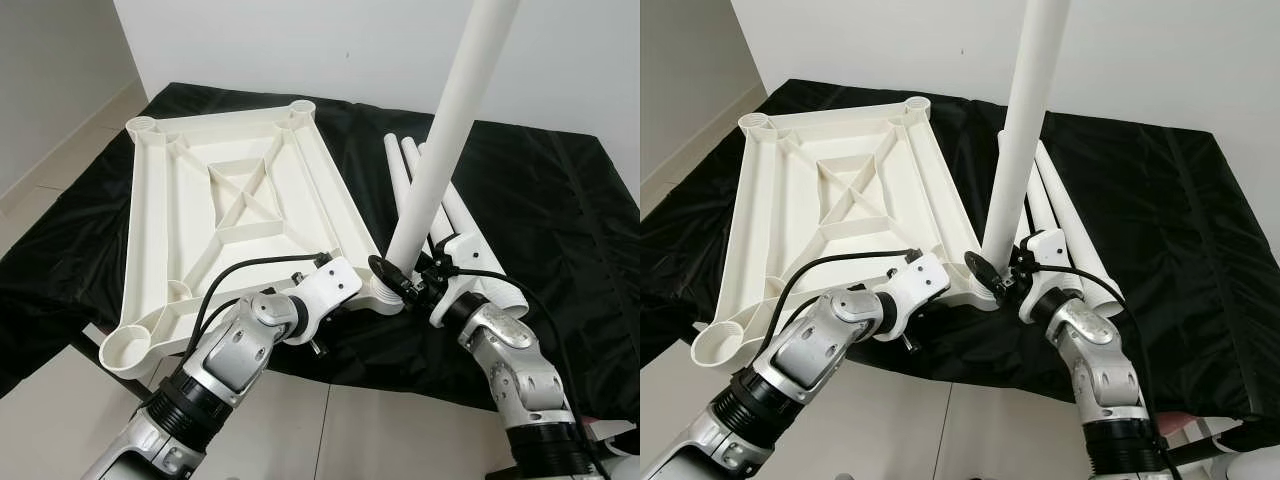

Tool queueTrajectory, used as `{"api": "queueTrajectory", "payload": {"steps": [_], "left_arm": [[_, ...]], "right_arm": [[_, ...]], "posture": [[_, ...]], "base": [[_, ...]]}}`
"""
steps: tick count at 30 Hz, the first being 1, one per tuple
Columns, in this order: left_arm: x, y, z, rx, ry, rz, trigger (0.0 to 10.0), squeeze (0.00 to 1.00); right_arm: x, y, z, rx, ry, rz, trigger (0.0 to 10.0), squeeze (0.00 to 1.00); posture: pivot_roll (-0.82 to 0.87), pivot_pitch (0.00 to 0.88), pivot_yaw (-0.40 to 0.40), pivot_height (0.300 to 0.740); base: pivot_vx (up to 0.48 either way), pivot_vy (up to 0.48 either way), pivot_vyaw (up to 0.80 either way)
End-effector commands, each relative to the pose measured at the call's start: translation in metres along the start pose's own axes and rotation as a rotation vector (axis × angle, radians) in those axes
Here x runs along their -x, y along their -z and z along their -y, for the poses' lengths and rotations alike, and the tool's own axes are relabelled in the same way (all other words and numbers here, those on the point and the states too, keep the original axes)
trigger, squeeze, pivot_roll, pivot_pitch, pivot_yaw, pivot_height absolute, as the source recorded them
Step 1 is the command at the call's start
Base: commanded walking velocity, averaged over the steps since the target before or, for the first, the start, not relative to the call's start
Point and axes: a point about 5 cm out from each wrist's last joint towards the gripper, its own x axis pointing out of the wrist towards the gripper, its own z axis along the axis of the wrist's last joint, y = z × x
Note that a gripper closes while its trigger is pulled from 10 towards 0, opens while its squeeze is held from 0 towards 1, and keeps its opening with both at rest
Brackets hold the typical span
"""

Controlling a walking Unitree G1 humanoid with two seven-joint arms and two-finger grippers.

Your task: Building children table

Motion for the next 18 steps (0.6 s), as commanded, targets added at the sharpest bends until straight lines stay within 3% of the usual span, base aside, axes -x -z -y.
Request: {"api": "queueTrajectory", "payload": {"steps": [1,18], "left_arm": [[-0.006,0.012,0.013,0.035,0.047,-0.046,10.0,0.0],[-0.006,0.011,0.017,0.038,0.063,-0.047,10.0,0.0]], "right_arm": [[-0.006,-0.014,-0.01,-0.033,0.002,0.082,10.0,0.0],[-0.018,-0.012,-0.038,-0.058,0.195,0.104,10.0,0.0]], "posture": [[-0.11,0.136,0.016,0.74],[-0.11,0.142,0.02,0.74]], "base": [[0.0,0.0,0.0],[0.0,0.0,0.0]]}}
